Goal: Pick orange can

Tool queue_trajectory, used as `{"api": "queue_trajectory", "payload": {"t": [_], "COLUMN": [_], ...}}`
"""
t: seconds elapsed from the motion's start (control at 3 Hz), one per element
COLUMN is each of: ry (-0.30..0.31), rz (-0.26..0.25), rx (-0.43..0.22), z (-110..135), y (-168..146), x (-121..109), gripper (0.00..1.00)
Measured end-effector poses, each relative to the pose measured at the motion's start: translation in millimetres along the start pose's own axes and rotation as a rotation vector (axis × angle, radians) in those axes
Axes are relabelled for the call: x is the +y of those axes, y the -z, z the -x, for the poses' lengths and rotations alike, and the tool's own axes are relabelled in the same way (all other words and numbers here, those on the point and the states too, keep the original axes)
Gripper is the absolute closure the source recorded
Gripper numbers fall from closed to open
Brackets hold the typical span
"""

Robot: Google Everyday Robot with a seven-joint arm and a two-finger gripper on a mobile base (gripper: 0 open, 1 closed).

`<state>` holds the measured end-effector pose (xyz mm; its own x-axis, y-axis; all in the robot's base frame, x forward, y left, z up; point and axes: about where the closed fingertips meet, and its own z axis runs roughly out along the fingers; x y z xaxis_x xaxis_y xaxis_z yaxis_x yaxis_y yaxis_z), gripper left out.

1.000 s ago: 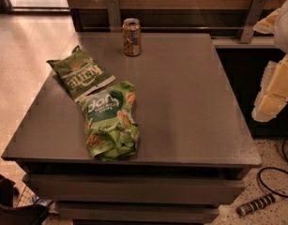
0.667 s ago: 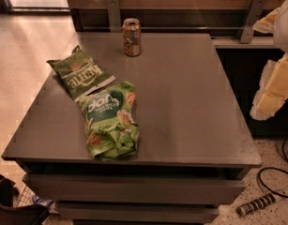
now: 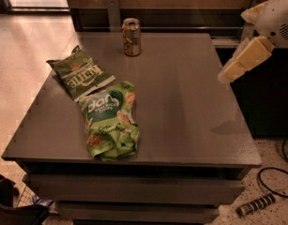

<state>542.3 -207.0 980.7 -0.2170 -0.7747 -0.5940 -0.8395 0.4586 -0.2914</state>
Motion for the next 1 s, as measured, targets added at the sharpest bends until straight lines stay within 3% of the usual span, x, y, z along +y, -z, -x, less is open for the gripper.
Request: {"api": "queue_trajectory", "payload": {"t": [0.33, 0.67, 1.0], "ry": [-0.090, -0.155, -0.185], "rz": [-0.030, -0.054, -0.073], "rx": [-0.228, -0.465, -0.565], "z": [29, 82, 115], "y": [-31, -64, -77], "x": [-31, -44, -43], "gripper": [0.00, 0.00, 0.00]}}
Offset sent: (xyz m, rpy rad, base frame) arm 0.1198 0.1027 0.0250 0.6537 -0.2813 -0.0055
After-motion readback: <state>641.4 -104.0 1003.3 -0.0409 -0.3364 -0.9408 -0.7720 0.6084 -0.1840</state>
